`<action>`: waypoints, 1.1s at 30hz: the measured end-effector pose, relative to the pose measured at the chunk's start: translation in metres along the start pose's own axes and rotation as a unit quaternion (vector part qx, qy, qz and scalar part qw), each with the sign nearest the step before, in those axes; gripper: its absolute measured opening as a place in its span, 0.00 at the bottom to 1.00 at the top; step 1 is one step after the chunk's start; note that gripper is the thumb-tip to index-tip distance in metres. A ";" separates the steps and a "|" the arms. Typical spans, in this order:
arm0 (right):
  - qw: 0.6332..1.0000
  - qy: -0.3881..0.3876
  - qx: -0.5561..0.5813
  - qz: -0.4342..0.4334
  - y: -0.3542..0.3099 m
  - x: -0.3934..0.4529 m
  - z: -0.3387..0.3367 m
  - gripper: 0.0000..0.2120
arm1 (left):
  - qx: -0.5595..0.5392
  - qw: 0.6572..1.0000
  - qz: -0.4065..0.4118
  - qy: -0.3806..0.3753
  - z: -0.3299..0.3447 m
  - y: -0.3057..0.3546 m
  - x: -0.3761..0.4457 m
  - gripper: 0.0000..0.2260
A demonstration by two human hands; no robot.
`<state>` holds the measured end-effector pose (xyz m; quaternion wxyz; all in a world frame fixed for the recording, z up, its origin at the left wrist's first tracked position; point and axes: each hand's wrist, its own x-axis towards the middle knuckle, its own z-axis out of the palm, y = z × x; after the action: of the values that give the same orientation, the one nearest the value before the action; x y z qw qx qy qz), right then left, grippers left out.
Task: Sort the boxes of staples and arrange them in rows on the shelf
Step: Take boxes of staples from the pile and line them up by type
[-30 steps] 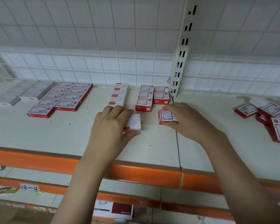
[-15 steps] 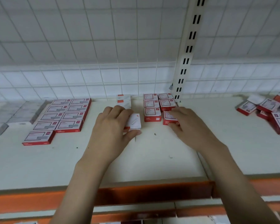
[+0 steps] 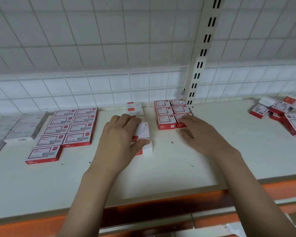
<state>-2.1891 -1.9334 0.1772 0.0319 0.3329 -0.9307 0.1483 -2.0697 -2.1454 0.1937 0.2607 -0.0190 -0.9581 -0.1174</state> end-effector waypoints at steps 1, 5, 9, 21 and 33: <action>1.000 0.000 0.001 0.004 0.000 0.001 0.000 0.19 | -0.001 1.000 0.001 0.001 0.000 -0.001 -0.001 0.22; 1.000 0.004 -0.011 0.006 -0.006 -0.001 -0.002 0.18 | -0.010 1.000 0.000 0.003 -0.002 -0.007 -0.003 0.22; 1.000 0.016 -0.026 0.002 -0.020 -0.001 0.002 0.21 | -0.019 1.000 0.010 0.001 -0.004 -0.012 -0.006 0.22; 0.997 -0.035 -0.024 0.058 -0.047 -0.005 0.008 0.25 | -0.033 0.999 0.025 -0.022 -0.017 -0.026 -0.026 0.22; 0.998 -0.051 -0.025 0.034 -0.040 -0.002 0.007 0.26 | -0.012 1.000 -0.002 0.001 -0.022 -0.007 -0.034 0.23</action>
<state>-2.1621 -1.9633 0.1805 -0.0120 0.3071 -0.9454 0.1087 -2.0301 -2.1563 0.1930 0.2610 -0.0197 -0.9564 -0.1293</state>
